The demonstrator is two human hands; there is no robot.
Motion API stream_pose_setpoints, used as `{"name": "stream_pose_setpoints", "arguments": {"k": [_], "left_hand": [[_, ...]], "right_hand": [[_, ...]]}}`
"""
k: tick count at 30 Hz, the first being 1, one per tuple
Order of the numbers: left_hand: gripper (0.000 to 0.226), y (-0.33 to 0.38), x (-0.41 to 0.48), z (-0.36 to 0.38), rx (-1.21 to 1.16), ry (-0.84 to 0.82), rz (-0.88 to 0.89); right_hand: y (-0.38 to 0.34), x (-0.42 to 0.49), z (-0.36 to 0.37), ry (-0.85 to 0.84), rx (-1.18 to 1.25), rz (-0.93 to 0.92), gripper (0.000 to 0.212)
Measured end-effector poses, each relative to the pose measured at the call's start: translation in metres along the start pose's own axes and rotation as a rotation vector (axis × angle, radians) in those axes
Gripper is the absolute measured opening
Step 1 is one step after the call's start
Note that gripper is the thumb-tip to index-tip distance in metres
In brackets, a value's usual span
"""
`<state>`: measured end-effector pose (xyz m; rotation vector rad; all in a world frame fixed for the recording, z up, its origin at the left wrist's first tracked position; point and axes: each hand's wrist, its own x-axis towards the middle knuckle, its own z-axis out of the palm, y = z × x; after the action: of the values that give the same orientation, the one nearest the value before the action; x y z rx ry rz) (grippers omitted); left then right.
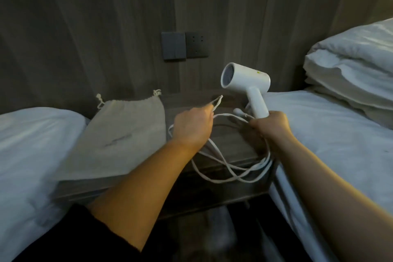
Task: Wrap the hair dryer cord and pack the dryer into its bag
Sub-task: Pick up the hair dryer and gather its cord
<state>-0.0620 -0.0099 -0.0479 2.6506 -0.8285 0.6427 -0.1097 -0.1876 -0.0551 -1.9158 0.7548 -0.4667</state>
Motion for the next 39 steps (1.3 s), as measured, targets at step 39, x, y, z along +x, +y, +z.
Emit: {"name": "stream_pose_setpoints", "arguments": {"k": [39], "left_hand": [[0.035, -0.001, -0.226, 0.007, -1.510, -0.631, -0.995]], "right_hand": [[0.119, -0.164, -0.058, -0.654, -0.436, -0.570, 0.050]]}}
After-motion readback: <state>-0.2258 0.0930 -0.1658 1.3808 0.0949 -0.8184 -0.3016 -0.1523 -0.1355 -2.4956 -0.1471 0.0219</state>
